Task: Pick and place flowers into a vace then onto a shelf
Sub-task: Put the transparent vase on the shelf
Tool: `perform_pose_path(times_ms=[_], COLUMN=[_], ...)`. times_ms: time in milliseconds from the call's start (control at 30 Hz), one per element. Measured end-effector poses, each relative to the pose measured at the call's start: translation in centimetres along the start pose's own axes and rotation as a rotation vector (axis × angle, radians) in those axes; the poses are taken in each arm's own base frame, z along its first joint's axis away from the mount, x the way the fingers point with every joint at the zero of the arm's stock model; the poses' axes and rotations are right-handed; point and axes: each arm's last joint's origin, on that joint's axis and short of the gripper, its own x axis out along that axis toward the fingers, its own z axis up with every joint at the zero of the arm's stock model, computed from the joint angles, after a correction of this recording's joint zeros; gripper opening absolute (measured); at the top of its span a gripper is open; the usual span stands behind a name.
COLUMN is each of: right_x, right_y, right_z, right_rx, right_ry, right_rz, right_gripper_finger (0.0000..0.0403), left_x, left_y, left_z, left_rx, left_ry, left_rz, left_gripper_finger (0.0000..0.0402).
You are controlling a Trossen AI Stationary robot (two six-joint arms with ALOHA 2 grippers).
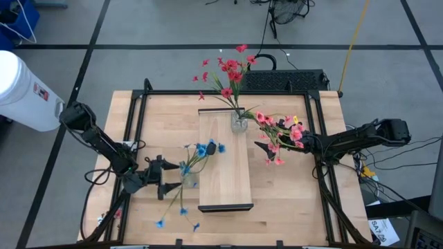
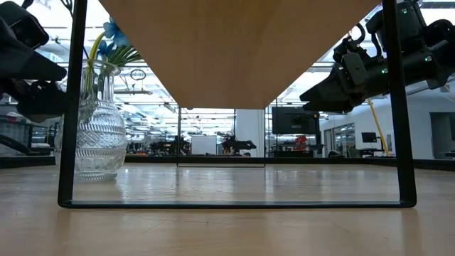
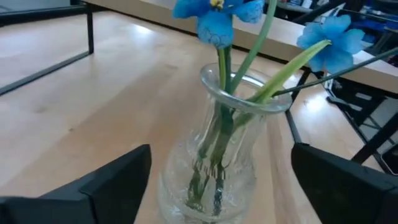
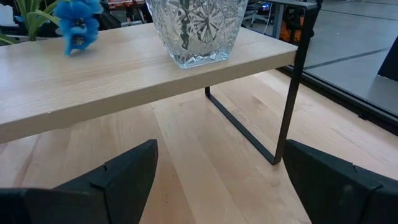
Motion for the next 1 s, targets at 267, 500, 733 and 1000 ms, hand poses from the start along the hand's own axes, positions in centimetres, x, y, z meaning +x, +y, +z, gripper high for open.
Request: perform_pose_path(times_ms=[267,500,733,1000], right_x=[0.0,0.0,0.0,0.0], right_y=[0.0,0.0,0.0,0.0], right_z=[0.0,0.0,0.0,0.0], right_rx=[0.0,0.0,0.0,0.0], right_ry=[0.0,0.0,0.0,0.0], right_rz=[0.0,0.001,0.0,0.0], right_gripper_finger=[0.0334,0.0334,0.0334,0.0334], left_x=[0.1,0.8,1.6,2.0], left_y=[0.1,0.8,1.1,1.5], left_z=[0.2,0.7,1.0,1.5], left_rx=[-0.021,-0.1,-0.092,-0.05], left_ry=[-0.032,-0.075,-0.006,-0.024], left_rz=[0.027,0.108,0.034,0.044], left_gripper_finger=[0.036,0.0337,0.0322,0.0308])
